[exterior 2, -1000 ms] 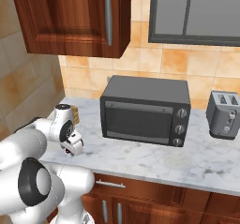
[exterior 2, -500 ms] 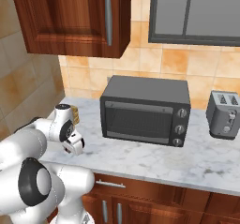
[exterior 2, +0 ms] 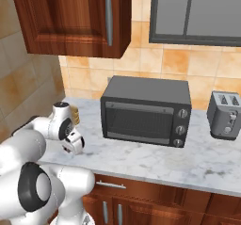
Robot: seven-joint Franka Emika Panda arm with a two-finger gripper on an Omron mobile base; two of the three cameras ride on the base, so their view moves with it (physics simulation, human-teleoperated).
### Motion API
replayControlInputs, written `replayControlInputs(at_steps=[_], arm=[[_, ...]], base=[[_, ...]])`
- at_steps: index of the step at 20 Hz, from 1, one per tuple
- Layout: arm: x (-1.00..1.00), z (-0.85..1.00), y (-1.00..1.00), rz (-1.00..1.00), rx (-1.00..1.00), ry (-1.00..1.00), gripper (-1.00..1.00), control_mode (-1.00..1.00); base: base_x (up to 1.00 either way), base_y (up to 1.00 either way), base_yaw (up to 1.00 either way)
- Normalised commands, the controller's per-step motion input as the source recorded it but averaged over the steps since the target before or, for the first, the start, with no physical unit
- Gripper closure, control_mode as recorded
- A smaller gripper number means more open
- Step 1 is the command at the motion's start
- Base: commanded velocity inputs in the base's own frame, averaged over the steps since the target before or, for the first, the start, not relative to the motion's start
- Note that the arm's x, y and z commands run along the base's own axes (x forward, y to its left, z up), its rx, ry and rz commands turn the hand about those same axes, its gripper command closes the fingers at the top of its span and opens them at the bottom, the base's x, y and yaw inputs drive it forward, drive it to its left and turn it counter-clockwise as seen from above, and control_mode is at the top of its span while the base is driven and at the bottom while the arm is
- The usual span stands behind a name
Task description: Pick the mug from the counter and place it inside the microwave. Then close the microwave.
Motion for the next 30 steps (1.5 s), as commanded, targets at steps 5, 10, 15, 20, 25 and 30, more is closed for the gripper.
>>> replayControlInputs(at_steps=[5,10,15,20,25,30], arm=[[-0.41,0.53,-0.05,0.13,-0.04,-0.03,1.00,-1.00],[-0.36,0.65,-0.15,0.24,0.00,0.00,1.00,-1.00],[-0.31,0.59,-0.34,0.29,0.00,0.00,1.00,-1.00],[-0.70,0.52,-0.33,0.27,0.00,0.00,1.00,-1.00],[-0.92,0.57,-0.29,0.24,0.00,0.00,1.00,-1.00],[-0.44,0.68,-0.23,0.12,0.00,-0.02,1.00,-1.00]], base=[[0.00,0.00,0.00],[0.00,0.00,0.00],[0.00,0.00,0.00],[0.00,0.00,0.00],[0.00,0.00,0.00],[0.00,0.00,0.00]])
